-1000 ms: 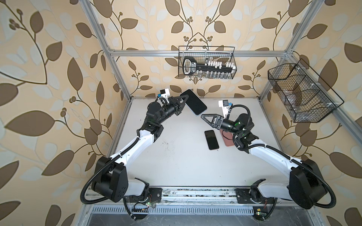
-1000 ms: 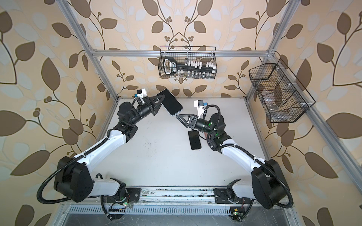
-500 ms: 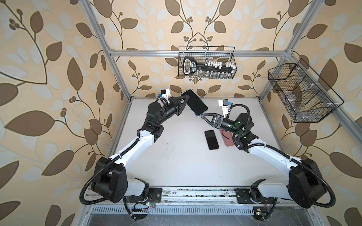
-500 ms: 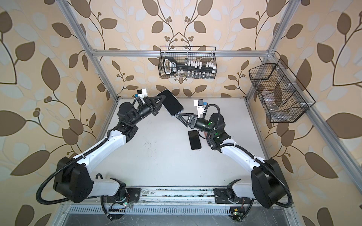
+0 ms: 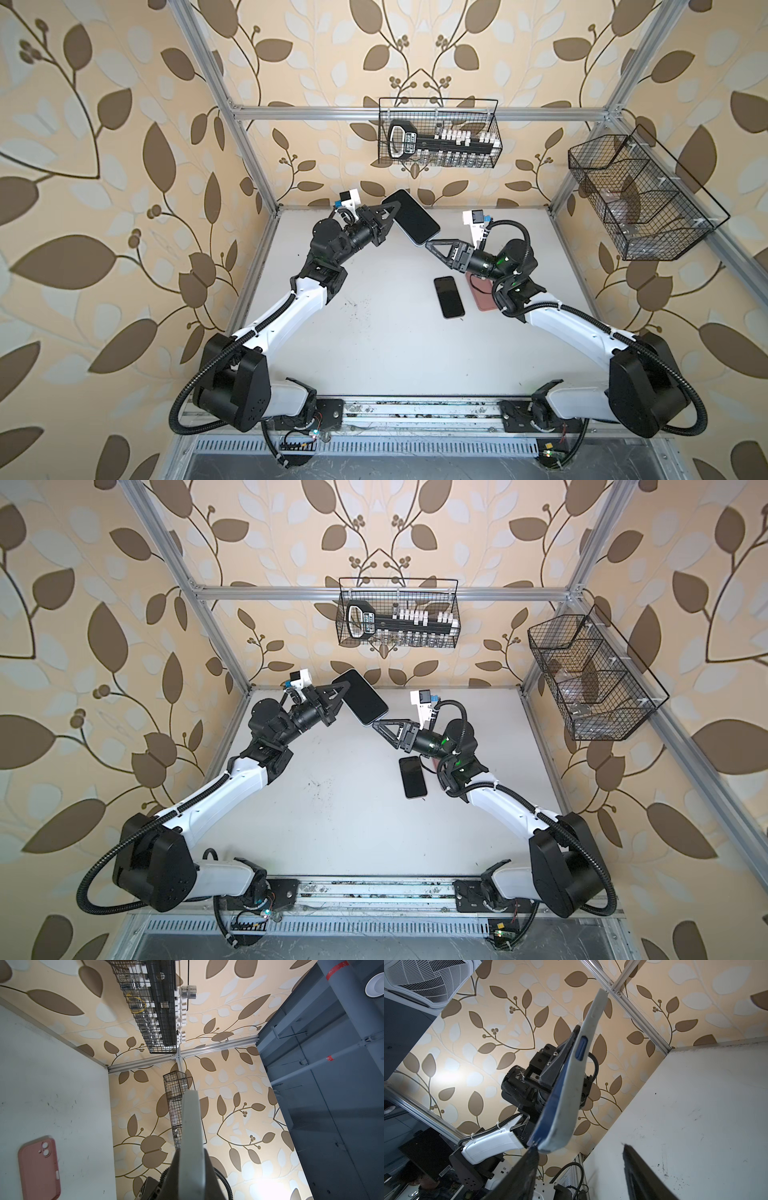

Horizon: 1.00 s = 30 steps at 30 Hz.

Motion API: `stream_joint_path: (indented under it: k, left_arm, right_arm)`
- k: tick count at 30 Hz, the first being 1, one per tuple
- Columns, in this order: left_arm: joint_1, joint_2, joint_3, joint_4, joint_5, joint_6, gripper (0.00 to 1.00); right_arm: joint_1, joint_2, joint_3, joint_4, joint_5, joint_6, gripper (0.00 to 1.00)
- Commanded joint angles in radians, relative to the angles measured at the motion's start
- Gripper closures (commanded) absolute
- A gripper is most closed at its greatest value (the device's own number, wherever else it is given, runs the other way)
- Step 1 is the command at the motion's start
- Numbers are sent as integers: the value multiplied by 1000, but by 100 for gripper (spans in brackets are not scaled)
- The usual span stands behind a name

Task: Take the phone out of the phone case
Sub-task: Remove the phone case from the phone.

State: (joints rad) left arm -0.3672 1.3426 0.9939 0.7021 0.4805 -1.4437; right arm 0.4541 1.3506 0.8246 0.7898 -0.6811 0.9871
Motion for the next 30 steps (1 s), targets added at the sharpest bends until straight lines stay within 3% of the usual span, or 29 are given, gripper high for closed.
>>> stream_joint_path:
  k: [1, 12, 19, 30]
  left_arm:
    - [-15, -45, 25, 163, 36, -50, 100]
    - [-16, -29, 28, 196, 40, -75, 100]
    - [-16, -30, 12, 193, 43, -68, 100]
    - [-39, -17, 9, 151, 94, 2, 100]
  right_arm:
    - [-6, 24, 18, 5, 17, 8, 36]
    - [-22, 26, 8, 3, 20, 7, 38]
    - [-25, 25, 13, 19, 18, 23, 44]
    - [-29, 38, 44, 63, 11, 71, 47]
